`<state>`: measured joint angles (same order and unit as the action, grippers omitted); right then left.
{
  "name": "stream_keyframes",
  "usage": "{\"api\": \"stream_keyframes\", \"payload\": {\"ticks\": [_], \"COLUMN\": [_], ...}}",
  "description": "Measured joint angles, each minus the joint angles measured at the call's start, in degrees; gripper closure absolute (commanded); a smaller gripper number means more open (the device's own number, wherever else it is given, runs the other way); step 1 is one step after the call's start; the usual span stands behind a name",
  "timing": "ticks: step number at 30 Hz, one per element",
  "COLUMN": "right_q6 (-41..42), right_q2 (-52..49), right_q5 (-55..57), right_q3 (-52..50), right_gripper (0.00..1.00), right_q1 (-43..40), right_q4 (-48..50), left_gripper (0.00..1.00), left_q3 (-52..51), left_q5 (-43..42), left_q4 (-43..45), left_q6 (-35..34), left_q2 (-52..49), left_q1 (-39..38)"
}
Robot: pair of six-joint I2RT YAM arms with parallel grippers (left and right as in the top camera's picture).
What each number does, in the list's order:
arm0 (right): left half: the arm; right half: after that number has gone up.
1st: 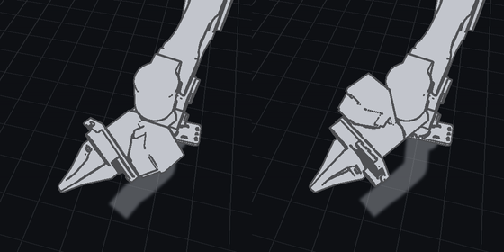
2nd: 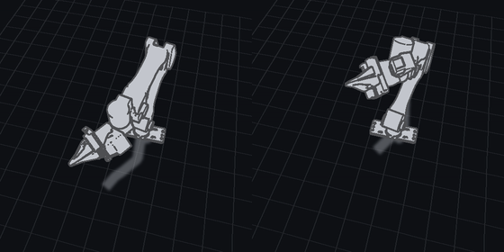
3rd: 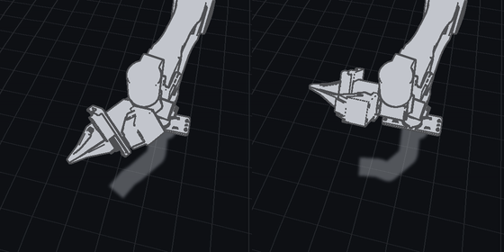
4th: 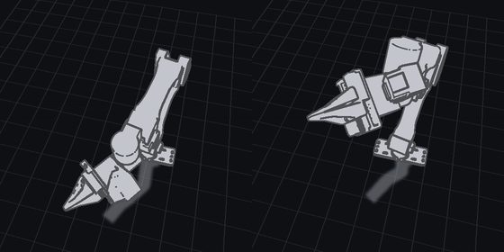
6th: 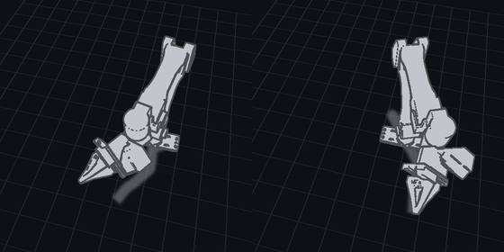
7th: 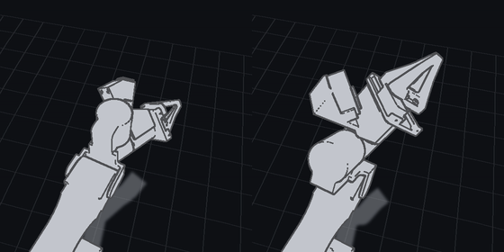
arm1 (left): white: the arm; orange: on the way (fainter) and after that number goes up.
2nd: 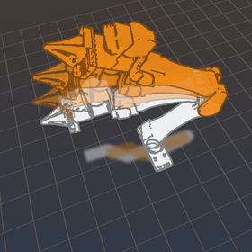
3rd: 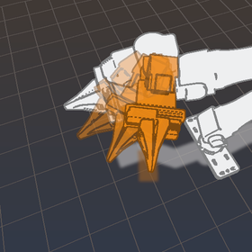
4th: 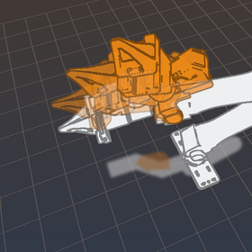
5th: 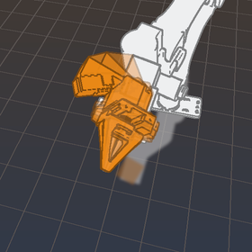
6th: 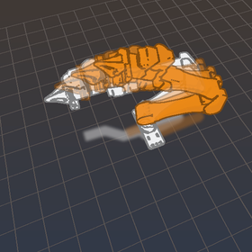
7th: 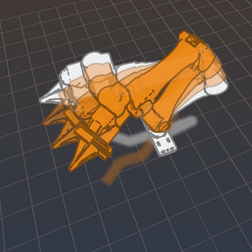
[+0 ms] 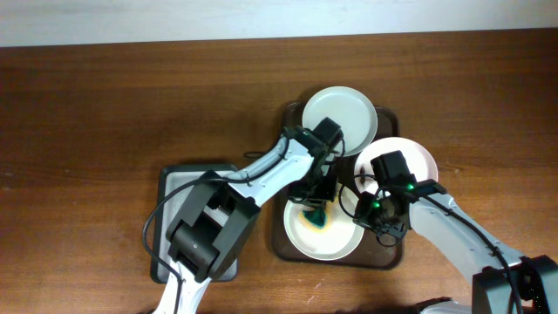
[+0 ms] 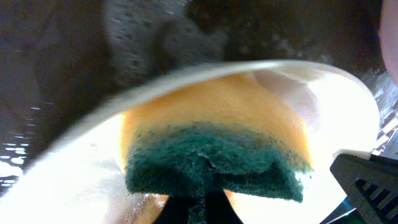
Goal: Clean dirty plates on tray and stack at the side
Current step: 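Scrub the front plate with the sponge in the left gripper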
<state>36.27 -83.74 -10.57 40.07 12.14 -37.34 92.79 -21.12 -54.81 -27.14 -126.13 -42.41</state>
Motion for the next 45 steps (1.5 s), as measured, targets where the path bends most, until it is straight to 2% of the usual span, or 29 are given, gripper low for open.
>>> {"api": "stream_keyframes", "payload": {"ticks": [9, 15, 21, 24, 28, 29, 30, 33, 40, 45], "right_q6": [0.8, 1.0, 1.7, 2.6, 2.7, 1.9, -2.4, -11.4, -20.2, -26.8], "right_q2": [0.0, 0.0, 0.1, 0.2, 0.2, 0.2, 0.2, 0.2, 0.1, 0.1], "right_q5": [0.0, -4.5, -4.9, -1.7, -0.9, -1.2, -2.4, -4.6, -6.9, -16.9], "right_q3": [0.0, 0.0, 0.7, 0.7, 0.7, 0.7, 0.6, 0.2, 0.0, -0.1], "right_gripper": [0.96, 0.96, 0.96, 0.96, 0.96, 0.92, 0.83, 0.70, 0.71, 0.74], "right_q1": [0.0, 0.5, 0.5, 0.0, 0.0, 0.0, -0.2, -1.3, -1.3, -0.6], "right_q4": [0.2, 3.4, 3.7, 3.0, 2.7, 3.2, 4.5, 4.4, 2.6, 2.9], "left_gripper": [1.00, 1.00, 1.00, 1.00, 1.00, 1.00, 1.00, 1.00, 1.00, 1.00], "left_q3": [-3.1, -4.2, -5.7, -6.3, -6.6, -6.6, -6.6, -6.6, -6.6, -6.6], "left_q5": [3.6, 17.0, 27.9, 33.9, 25.7, 21.9, 20.5, 19.3, 18.0, 16.8], "left_q4": [2.1, -2.1, -4.6, -4.9, -1.1, 1.1, 1.6, 1.4, 1.1, 1.3], "left_q6": [-0.7, -4.2, -4.4, -4.5, -4.0, -3.7, -3.3, -1.0, 1.7, 3.0], "left_q2": [1.5, 3.6, 4.9, 4.9, 5.3, 5.4, 5.4, 5.4, 5.4, 5.5], "left_q1": [-2.6, -3.4, -1.0, -0.3, 0.9, 0.4, -0.3, -0.6, -0.6, -0.9]}}
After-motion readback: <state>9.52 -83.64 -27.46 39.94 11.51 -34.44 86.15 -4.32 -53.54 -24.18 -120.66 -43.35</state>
